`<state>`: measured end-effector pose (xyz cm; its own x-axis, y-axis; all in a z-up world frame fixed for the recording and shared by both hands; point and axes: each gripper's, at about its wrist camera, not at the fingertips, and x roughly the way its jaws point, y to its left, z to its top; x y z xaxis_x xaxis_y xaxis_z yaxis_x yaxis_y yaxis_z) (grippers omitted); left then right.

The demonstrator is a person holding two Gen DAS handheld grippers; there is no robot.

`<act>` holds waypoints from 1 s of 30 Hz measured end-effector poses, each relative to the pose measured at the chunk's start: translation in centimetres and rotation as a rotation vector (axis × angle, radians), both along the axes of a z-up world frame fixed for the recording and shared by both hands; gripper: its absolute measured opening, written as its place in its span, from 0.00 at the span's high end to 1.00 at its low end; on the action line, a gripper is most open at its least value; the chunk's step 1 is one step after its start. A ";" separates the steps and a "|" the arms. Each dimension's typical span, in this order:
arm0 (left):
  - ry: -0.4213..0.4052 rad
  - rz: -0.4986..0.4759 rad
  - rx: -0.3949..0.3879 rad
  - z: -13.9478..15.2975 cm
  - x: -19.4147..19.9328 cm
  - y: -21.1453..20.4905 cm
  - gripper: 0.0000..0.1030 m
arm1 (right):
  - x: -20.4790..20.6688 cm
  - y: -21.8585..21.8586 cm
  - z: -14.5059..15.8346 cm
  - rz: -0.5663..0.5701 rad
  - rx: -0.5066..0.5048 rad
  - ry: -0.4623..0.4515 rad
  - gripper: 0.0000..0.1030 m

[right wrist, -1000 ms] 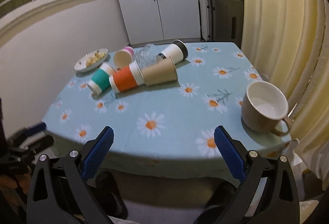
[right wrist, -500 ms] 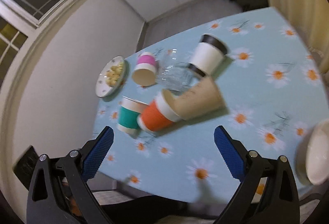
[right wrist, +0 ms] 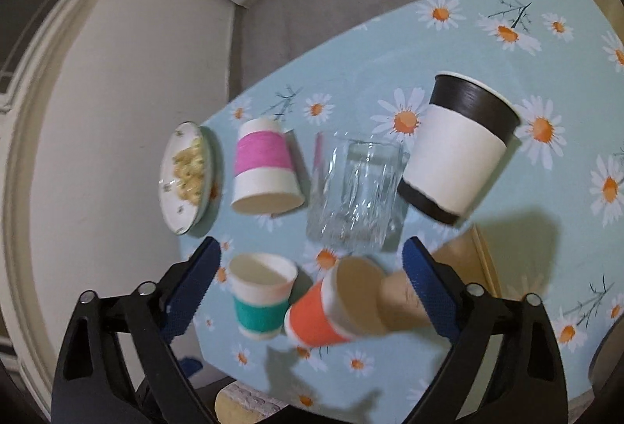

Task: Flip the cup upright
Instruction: 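Move the right tool over the upside-down clear glass tumbler, then close the right gripper on the glass tumbler and lift it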

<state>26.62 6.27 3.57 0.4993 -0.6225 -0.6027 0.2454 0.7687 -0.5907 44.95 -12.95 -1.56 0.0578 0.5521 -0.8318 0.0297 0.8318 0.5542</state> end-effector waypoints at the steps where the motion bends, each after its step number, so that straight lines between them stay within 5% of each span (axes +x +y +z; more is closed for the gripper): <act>1: 0.001 0.001 -0.012 -0.1 0.2 0.2 0.08 | 0.4 0.1 -0.3 -0.005 -0.001 0.011 0.13; 6: 0.019 0.019 -0.071 -0.9 1.1 0.8 0.08 | 1.9 1.2 -1.9 -0.009 -0.065 0.062 0.23; 30: 0.047 0.052 -0.144 -2.1 1.5 3.4 0.08 | 2.6 4.4 -4.2 -0.060 -0.335 0.060 0.30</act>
<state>28.13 9.70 1.49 0.5069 -0.6778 -0.5326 0.1769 0.6865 -0.7053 47.51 -8.54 -5.79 0.0276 0.2444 -0.9693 0.1085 0.9632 0.2459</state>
